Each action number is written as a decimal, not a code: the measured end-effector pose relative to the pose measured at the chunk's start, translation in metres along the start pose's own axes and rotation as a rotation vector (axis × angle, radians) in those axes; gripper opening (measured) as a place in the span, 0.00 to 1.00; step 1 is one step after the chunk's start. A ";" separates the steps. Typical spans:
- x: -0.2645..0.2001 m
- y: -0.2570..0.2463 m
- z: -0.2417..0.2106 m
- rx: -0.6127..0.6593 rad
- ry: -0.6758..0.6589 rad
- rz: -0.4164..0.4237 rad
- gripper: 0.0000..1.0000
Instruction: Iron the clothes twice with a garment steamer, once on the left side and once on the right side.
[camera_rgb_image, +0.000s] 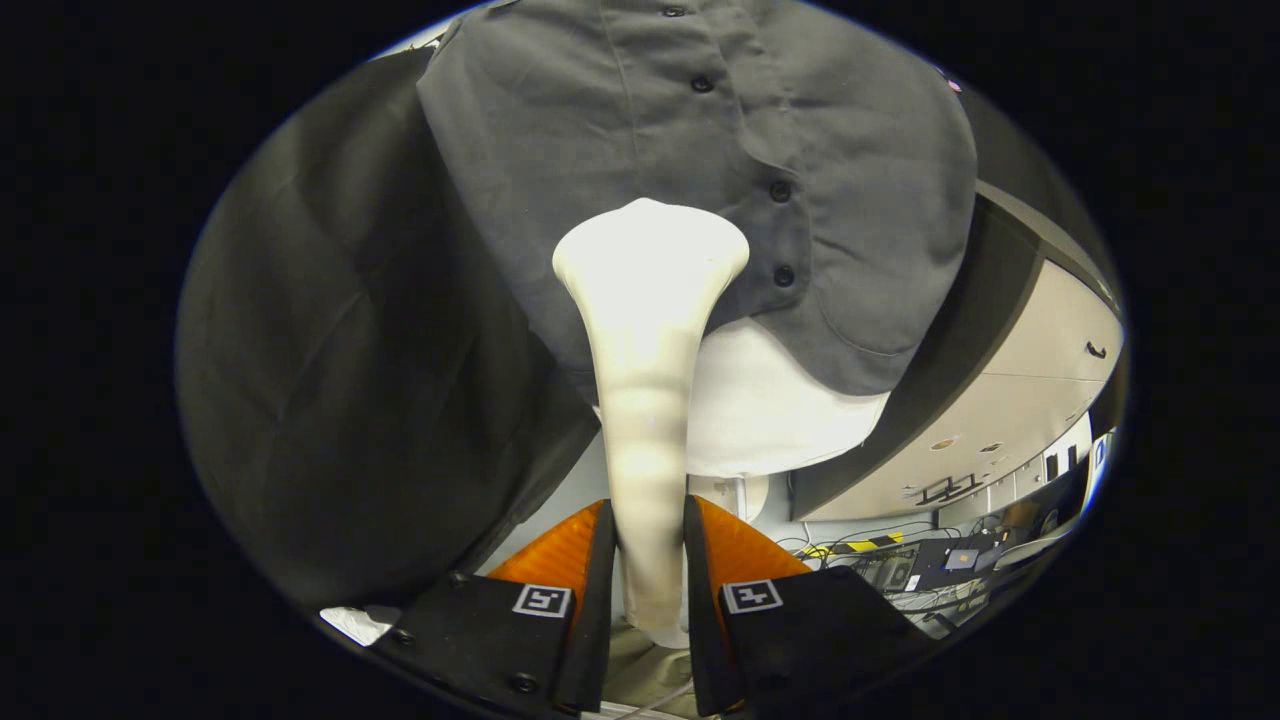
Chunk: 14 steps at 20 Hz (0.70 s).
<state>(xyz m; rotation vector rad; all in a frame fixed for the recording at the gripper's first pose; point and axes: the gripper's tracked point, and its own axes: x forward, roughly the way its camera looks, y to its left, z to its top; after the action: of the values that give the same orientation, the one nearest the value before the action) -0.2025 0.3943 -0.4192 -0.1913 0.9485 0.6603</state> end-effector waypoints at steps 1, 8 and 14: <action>-0.008 -0.003 0.003 0.005 -0.006 -0.001 0.41; -0.059 -0.036 0.033 0.031 -0.083 -0.020 0.41; -0.099 -0.053 0.078 0.058 -0.185 -0.045 0.41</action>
<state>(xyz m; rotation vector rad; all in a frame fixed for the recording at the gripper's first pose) -0.1568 0.3432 -0.3011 -0.0982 0.7825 0.5977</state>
